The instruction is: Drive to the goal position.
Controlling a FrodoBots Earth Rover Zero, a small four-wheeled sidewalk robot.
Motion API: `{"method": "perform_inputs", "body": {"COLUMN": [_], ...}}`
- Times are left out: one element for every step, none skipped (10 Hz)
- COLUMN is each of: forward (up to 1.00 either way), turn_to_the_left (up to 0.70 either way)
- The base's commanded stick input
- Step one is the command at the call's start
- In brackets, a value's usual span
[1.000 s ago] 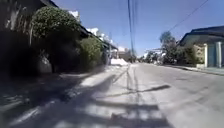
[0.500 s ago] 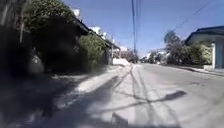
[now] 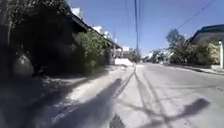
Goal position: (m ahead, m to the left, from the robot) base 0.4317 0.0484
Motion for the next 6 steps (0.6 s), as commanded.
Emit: {"method": "perform_inputs", "body": {"forward": [1.0,1.0,1.0,1.0,1.0,1.0], "turn_to_the_left": [0.0,-0.02,-0.04,-0.1,-0.22,-0.33]}}
